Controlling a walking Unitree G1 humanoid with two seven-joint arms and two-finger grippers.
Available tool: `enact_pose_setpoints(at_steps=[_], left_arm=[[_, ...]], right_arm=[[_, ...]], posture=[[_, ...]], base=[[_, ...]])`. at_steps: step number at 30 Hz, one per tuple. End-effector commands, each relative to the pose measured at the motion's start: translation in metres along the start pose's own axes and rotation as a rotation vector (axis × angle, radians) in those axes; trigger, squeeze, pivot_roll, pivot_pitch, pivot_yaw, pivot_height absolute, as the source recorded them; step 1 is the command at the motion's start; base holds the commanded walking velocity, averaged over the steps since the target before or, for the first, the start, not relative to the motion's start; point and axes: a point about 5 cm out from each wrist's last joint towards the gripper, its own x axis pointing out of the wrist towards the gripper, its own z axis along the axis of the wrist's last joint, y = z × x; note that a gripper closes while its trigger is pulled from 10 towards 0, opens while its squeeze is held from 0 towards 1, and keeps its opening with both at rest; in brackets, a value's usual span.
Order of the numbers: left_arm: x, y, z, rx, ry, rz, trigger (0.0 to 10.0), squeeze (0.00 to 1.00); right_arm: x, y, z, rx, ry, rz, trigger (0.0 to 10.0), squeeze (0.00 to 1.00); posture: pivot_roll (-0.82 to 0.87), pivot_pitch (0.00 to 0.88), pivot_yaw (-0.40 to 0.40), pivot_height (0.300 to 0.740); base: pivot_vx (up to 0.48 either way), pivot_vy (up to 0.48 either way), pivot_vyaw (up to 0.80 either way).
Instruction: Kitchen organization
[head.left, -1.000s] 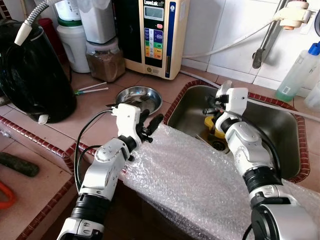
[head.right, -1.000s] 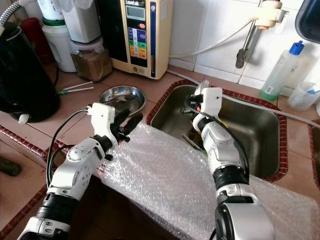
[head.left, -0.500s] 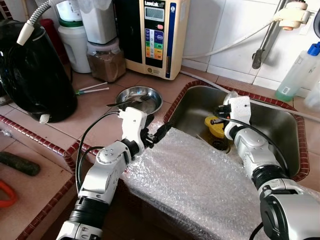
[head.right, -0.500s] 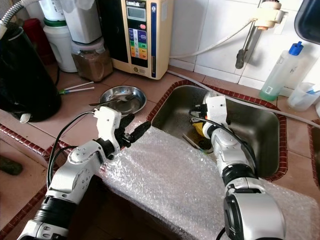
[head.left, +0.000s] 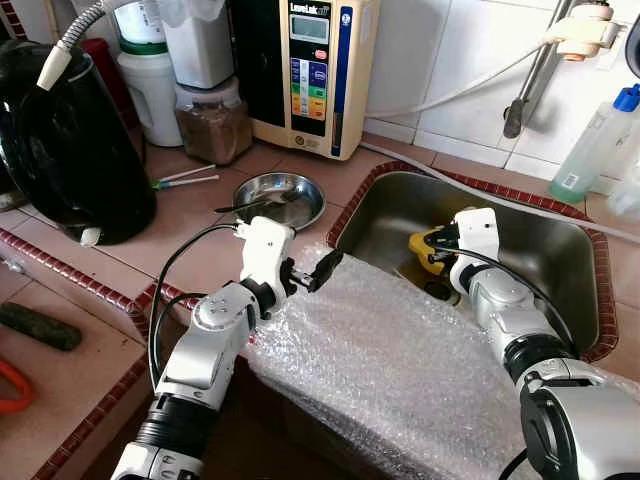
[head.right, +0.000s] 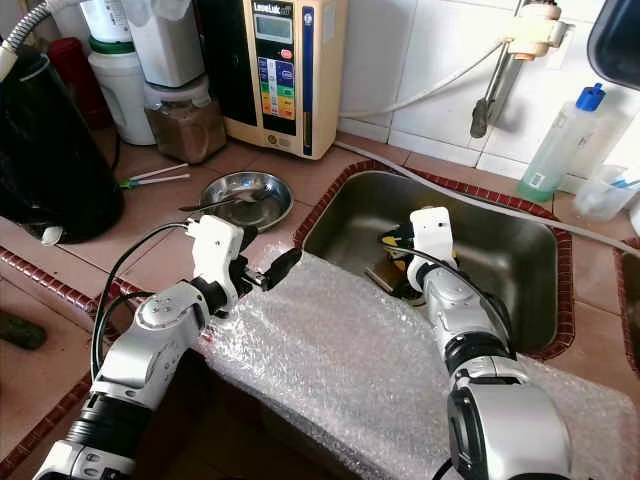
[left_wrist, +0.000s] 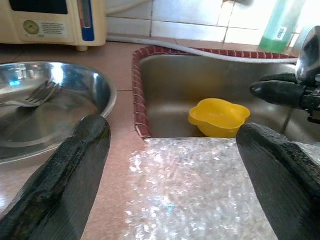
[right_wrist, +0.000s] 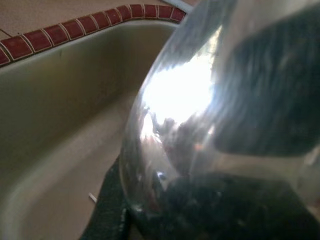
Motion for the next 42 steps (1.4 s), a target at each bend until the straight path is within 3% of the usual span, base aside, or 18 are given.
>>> enact_pose_setpoints(at_steps=[1,14,17,21,26,28,29,30,31,37,41,42], left_arm=[[0.003,-0.002,0.001,0.02,0.007,-0.002,10.0,1.0],[0.004,0.001,0.0,0.027,0.001,0.023,10.0,1.0],[0.003,0.0,-0.001,0.032,0.004,0.024,10.0,1.0],[0.003,0.001,-0.001,0.035,0.005,0.027,10.0,1.0],[0.003,0.001,-0.001,0.037,0.004,0.032,10.0,1.0],[0.003,0.004,0.0,0.042,-0.002,0.055,10.0,1.0],[0.003,0.004,0.0,0.042,-0.002,0.055,10.0,1.0],[0.004,0.007,0.002,0.043,-0.013,0.09,10.0,1.0],[0.004,0.009,0.003,0.042,-0.02,0.111,10.0,1.0],[0.002,0.031,0.021,0.047,-0.123,0.3,10.0,1.0],[-0.001,0.046,0.031,0.054,-0.168,0.402,10.0,1.0],[-0.002,0.05,0.033,0.058,-0.177,0.438,10.0,0.0]], right_arm=[[0.001,-0.003,0.005,-0.006,0.0,-0.007,10.0,1.0],[0.002,0.003,0.003,0.045,0.023,0.068,10.0,1.0],[0.003,0.007,0.003,0.149,0.044,0.111,10.0,1.0],[0.003,0.008,0.002,0.053,0.064,0.129,10.0,1.0],[0.004,0.006,0.007,0.061,0.043,0.124,10.0,1.0],[0.004,0.005,0.014,-0.041,-0.005,0.132,10.0,1.0],[0.004,0.005,0.014,-0.041,-0.005,0.132,10.0,1.0],[0.004,0.008,0.022,-0.118,-0.069,0.149,10.0,1.0],[0.004,0.009,0.027,-0.128,-0.108,0.149,10.0,1.0],[0.003,0.011,0.047,-0.077,-0.262,0.119,10.0,1.0],[0.001,0.027,0.049,-0.035,-0.326,0.197,10.0,1.0],[-0.001,0.032,0.049,-0.039,-0.345,0.212,10.0,1.0]], posture=[[0.11,0.0,0.021,0.74],[0.11,0.0,0.015,0.74],[0.11,0.0,0.014,0.74],[0.11,0.0,0.014,0.74],[0.11,0.0,0.012,0.74],[0.11,0.0,0.013,0.74],[0.11,0.0,0.013,0.74],[0.11,0.0,0.014,0.74],[0.11,0.0,0.013,0.74],[0.11,0.0,0.008,0.74],[0.1,0.0,0.009,0.74],[0.1,0.0,0.011,0.74]], base=[[0.0,0.0,0.0],[0.0,0.0,0.0],[0.0,0.0,0.0],[0.0,0.0,0.0],[0.0,0.0,0.0],[0.0,0.0,0.0],[0.0,0.0,0.0],[0.0,0.0,0.0],[0.0,0.0,0.0],[0.0,0.0,0.0],[0.0,0.0,0.0],[0.0,0.0,0.0]])
